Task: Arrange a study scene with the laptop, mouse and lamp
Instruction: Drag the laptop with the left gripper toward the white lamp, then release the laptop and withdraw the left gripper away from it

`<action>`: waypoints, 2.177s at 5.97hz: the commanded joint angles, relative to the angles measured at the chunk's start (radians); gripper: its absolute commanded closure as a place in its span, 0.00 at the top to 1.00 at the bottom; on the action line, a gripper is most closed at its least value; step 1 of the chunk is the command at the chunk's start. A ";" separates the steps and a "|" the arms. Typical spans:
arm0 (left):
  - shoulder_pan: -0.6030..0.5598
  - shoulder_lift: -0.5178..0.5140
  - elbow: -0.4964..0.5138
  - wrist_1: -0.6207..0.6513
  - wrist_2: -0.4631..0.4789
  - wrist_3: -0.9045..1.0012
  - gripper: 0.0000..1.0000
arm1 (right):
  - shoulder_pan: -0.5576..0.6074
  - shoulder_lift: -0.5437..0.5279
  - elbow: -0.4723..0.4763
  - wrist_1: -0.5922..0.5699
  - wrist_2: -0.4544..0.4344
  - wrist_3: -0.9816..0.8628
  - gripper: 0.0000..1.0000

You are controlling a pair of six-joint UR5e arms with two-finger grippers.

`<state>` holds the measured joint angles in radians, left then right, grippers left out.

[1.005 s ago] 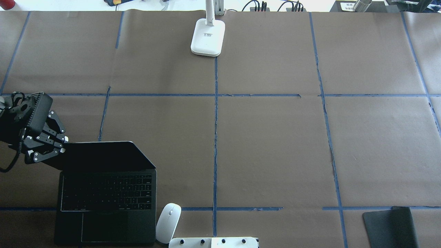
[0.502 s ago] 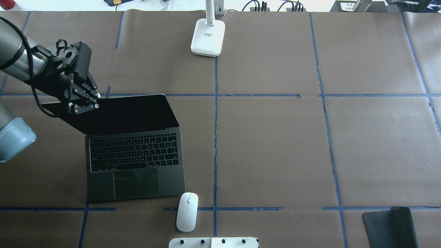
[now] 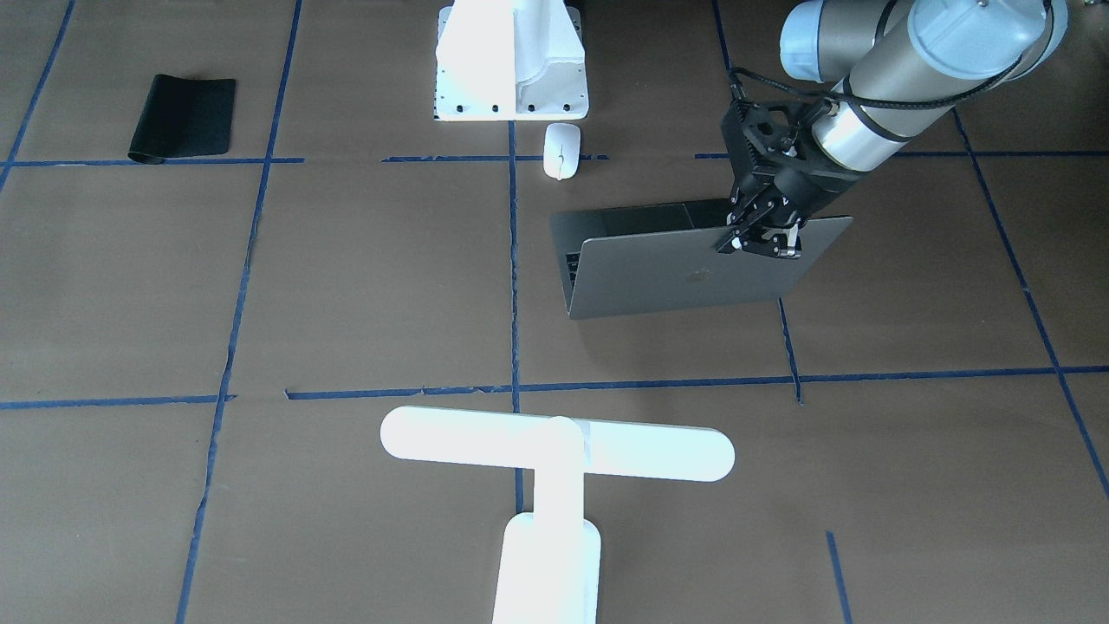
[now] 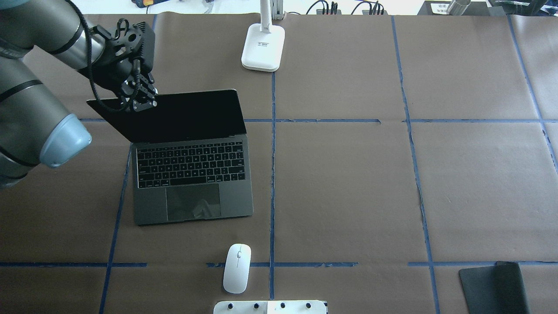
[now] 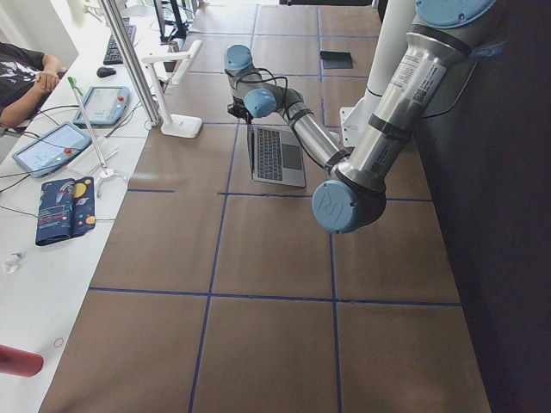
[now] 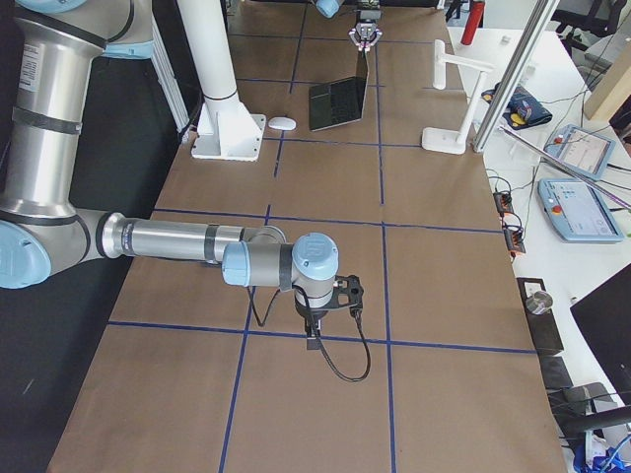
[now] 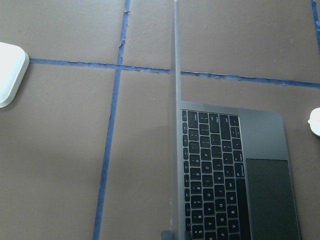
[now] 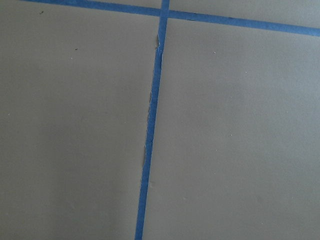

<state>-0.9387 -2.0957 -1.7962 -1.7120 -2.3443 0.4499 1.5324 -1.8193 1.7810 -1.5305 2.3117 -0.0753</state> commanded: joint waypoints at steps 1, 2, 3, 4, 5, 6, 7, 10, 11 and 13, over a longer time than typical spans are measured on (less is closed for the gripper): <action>0.000 -0.140 0.128 0.000 0.035 -0.010 0.03 | 0.000 0.000 -0.002 0.000 0.000 0.000 1.00; 0.000 -0.244 0.227 0.000 0.039 -0.022 0.04 | 0.000 0.000 -0.002 0.000 0.002 0.002 1.00; 0.003 -0.339 0.327 -0.003 0.040 -0.036 0.05 | 0.000 0.000 -0.002 0.000 0.002 0.002 1.00; 0.018 -0.371 0.371 -0.012 0.078 -0.031 0.06 | 0.000 0.000 -0.006 0.000 0.000 0.002 1.00; 0.053 -0.382 0.380 -0.018 0.150 -0.031 0.06 | 0.000 0.000 -0.011 0.000 -0.002 0.002 1.00; 0.055 -0.409 0.417 -0.021 0.155 -0.031 0.07 | 0.000 0.002 -0.015 0.000 -0.002 0.000 1.00; 0.057 -0.420 0.464 -0.078 0.157 -0.033 0.09 | 0.000 0.002 -0.015 0.000 -0.002 0.000 1.00; 0.055 -0.412 0.486 -0.112 0.181 -0.025 0.52 | 0.000 0.002 -0.015 0.000 -0.003 0.000 1.00; 0.057 -0.411 0.486 -0.113 0.231 -0.025 0.67 | 0.000 0.002 -0.015 0.000 -0.002 0.002 1.00; 0.051 -0.412 0.439 -0.098 0.226 -0.036 0.77 | 0.000 0.002 -0.015 0.000 -0.002 0.000 1.00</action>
<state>-0.8849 -2.5072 -1.3307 -1.8191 -2.1187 0.4208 1.5325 -1.8178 1.7656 -1.5309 2.3101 -0.0742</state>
